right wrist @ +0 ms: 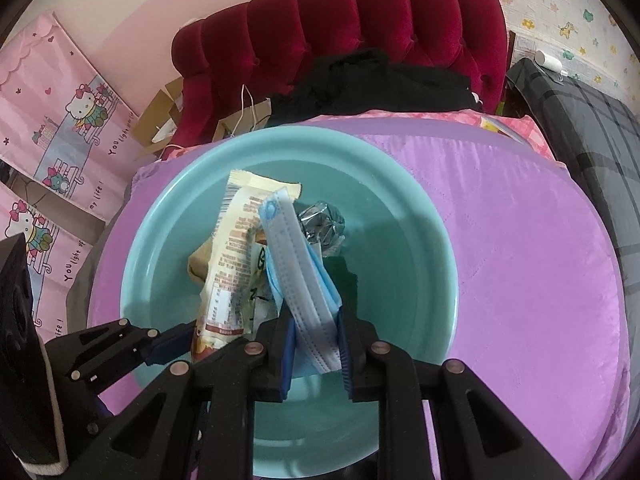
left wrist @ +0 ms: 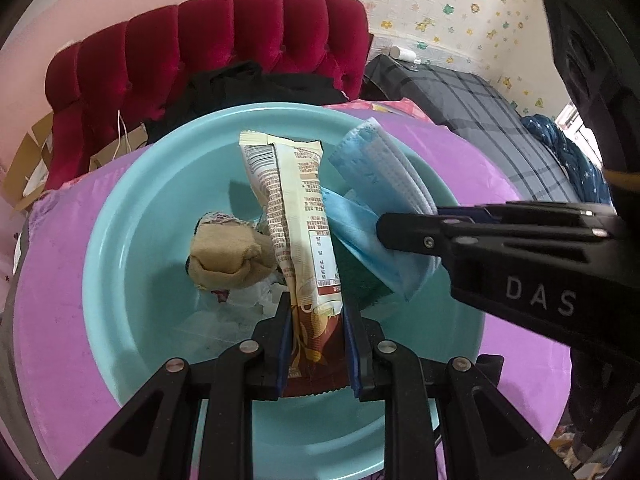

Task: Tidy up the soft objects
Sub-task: 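Open both grippers to drop the snack wrapper and blue mask into the basin, then withdraw both tools from the basin back over the black glove on the table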

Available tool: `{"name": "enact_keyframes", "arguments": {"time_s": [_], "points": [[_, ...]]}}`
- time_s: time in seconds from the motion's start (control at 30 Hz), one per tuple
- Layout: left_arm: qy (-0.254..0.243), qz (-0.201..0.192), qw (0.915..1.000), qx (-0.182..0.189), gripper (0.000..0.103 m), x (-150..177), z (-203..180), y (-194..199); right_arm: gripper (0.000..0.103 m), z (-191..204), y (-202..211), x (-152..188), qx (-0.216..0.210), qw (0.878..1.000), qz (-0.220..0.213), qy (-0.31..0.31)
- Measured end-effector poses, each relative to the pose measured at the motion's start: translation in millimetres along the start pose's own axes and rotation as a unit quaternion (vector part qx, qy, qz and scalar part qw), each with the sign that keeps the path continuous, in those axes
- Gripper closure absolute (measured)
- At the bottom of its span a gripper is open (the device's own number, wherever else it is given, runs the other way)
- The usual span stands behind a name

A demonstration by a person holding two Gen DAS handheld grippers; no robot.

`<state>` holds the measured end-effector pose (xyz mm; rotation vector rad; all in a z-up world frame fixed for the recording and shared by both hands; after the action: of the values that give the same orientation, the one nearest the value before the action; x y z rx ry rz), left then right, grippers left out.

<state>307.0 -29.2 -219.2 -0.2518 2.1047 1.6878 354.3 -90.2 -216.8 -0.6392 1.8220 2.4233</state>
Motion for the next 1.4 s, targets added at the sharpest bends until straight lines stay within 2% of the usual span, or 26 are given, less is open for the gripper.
{"name": "enact_keyframes", "arguments": {"time_s": [0.1,0.13,0.2,0.27,0.3,0.33,0.37,0.4,0.43,0.47,0.53,0.67,0.9,1.4], "points": [[-0.006,0.004,1.0000,-0.007,0.078,1,1,-2,0.075,0,2,-1,-0.003,1.000,-0.002,-0.001],[-0.006,0.004,0.9999,-0.008,0.077,1,1,-2,0.068,1,3,-1,-0.003,1.000,-0.003,0.000],[-0.010,-0.004,0.9998,-0.018,0.077,0,1,2,0.062,1,5,-1,-0.004,1.000,-0.005,0.002],[-0.013,-0.008,0.9996,-0.023,0.071,-1,1,4,0.059,2,6,-1,-0.004,1.000,-0.005,0.004],[-0.014,-0.011,0.9995,-0.028,0.061,-2,1,6,0.055,2,7,-1,-0.004,1.000,-0.006,0.005],[-0.016,-0.016,0.9992,-0.034,0.040,-2,1,8,0.050,2,9,-1,-0.001,1.000,-0.007,0.007],[-0.017,-0.019,0.9990,-0.036,0.029,-2,2,10,0.047,1,10,-1,0.003,1.000,-0.009,0.007],[-0.015,-0.023,0.9988,-0.039,0.014,-3,3,12,0.041,-1,10,-1,0.007,1.000,-0.009,0.007],[-0.013,-0.028,0.9987,-0.042,0.008,-3,4,14,0.031,-1,11,-1,0.007,1.000,-0.009,0.006],[-0.009,-0.034,0.9984,-0.043,0.007,-4,6,17,0.026,-2,13,0,0.006,1.000,-0.010,0.004],[-0.002,-0.040,0.9979,-0.050,0.000,-3,8,21,0.009,-2,16,0,0.006,1.000,-0.013,0.000],[-0.001,-0.048,0.9967,-0.065,0.000,0,11,28,0.000,-1,24,4,0.010,1.000,-0.025,0.001],[0.004,-0.060,0.9955,-0.074,0.000,15,11,49,0.000,2,41,19,0.017,0.999,-0.037,0.014],[0.011,-0.082,0.9935,-0.079,0.000,56,2,99,0.000,0,84,75,0.032,0.998,-0.039,0.037]]}}
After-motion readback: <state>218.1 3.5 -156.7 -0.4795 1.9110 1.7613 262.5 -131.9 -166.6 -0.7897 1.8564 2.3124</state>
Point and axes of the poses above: each gripper's, at about its wrist camera, not at the fingertips, and y roughly against the way its jaws point, z to its left, x to its underside, the point moved 10 cm from there along -y, roughly the way its jaws point, and after that the axes turned 2 degrees about z, right-handed, at the moved point
